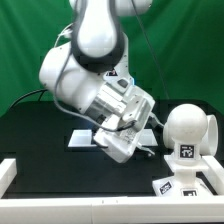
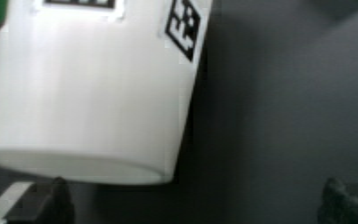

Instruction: Assemble lamp

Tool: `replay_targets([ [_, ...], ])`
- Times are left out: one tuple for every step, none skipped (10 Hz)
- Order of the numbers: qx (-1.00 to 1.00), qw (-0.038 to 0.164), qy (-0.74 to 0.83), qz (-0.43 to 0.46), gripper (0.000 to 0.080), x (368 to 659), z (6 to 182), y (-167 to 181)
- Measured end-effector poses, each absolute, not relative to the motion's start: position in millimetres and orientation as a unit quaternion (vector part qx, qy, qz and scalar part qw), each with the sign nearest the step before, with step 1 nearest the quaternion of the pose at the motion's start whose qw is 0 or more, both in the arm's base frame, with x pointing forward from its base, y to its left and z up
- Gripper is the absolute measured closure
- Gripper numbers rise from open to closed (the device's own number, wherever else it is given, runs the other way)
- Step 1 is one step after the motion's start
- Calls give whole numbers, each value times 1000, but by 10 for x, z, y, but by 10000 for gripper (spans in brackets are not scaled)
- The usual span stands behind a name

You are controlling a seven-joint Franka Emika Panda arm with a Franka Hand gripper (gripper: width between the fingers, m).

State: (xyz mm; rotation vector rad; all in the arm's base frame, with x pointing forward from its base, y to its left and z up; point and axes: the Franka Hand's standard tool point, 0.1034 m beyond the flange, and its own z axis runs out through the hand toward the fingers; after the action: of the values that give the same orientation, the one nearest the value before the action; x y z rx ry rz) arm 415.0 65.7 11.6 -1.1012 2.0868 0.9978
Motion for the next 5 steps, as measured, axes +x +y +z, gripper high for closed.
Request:
replay_targets([
  [-414, 285, 781, 371, 101, 4153, 114, 659],
  [-414, 285, 781, 371, 101, 4153, 114, 666],
  [-414, 285, 781, 371, 101, 4153, 114, 663],
  [-413, 285, 781, 371, 101, 4153, 114, 661],
  [-413, 285, 781, 371, 101, 4153, 114, 660],
])
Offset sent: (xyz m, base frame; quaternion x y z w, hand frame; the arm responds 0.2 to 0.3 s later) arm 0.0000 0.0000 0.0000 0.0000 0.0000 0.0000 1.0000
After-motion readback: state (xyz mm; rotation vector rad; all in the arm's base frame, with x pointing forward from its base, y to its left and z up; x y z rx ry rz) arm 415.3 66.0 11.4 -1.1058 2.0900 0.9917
